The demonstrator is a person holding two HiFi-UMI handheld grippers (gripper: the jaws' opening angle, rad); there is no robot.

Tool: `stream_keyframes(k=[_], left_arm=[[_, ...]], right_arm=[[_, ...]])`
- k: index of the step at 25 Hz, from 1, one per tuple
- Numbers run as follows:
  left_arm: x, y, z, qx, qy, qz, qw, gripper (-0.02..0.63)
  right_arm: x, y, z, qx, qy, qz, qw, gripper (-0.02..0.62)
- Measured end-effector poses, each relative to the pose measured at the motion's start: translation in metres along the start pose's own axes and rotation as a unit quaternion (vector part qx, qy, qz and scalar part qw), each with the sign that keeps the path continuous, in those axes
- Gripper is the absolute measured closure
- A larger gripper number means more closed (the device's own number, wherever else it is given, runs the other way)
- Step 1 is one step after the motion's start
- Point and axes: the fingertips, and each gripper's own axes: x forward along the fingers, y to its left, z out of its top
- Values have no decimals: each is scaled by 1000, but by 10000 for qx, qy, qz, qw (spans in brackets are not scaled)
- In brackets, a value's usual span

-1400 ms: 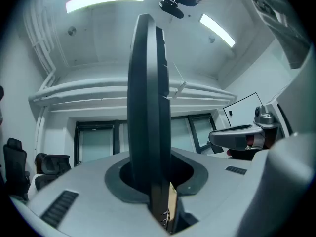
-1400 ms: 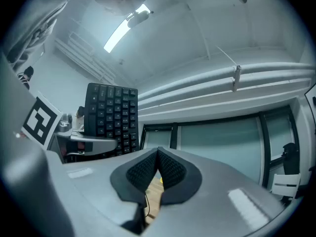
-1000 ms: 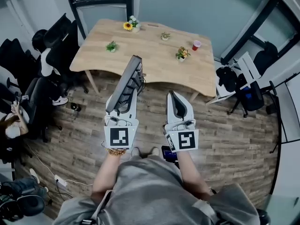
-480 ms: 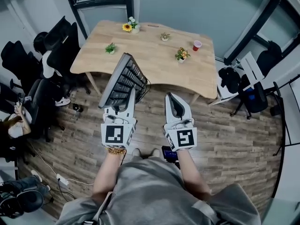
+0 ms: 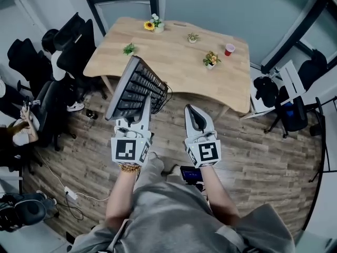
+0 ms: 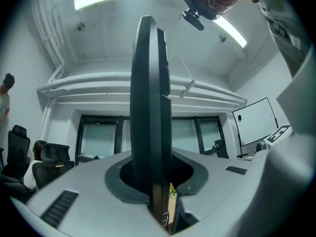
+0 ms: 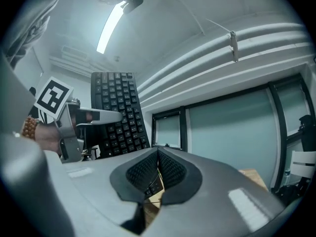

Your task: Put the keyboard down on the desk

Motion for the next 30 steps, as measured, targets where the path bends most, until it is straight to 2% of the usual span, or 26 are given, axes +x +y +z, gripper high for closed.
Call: stream_keyframes(k=[5, 9, 13, 16, 19, 24, 26, 28, 30], left_arm=[[21, 20, -15, -319, -78, -179, 9993, 512], [47, 50, -39, -773, -46, -230, 9967, 512], [79, 83, -53, -1301, -100, -356, 9908, 512], [100, 114, -57, -1683, -179, -530, 9842, 511], [120, 144, -59, -2120, -258, -790, 9737, 511], [150, 190, -61, -2916, -456, -1111, 9490, 511], [157, 201, -60, -3159, -537, -1198, 9397, 510], [160, 206, -61, -3394, -634, -1299, 9295, 509], [165, 212, -61, -3661, -751, -1401, 9169, 509]], right_arm=[[28, -3, -20, -78, 224, 103, 9997, 584], [61, -10, -37, -81, 410, 52, 9991, 584], [97, -23, -52, -38, 629, 3, 9980, 584], [125, -32, -69, 176, 800, -32, 9966, 581], [149, -39, -88, 411, 975, -14, 9944, 520], [184, -55, -122, 1004, 1275, 133, 9867, 412], [193, -64, -131, 1387, 1269, 222, 9819, 386], [198, -71, -137, 1909, 1204, 393, 9734, 316], [204, -80, -142, 2344, 1091, 540, 9645, 314]])
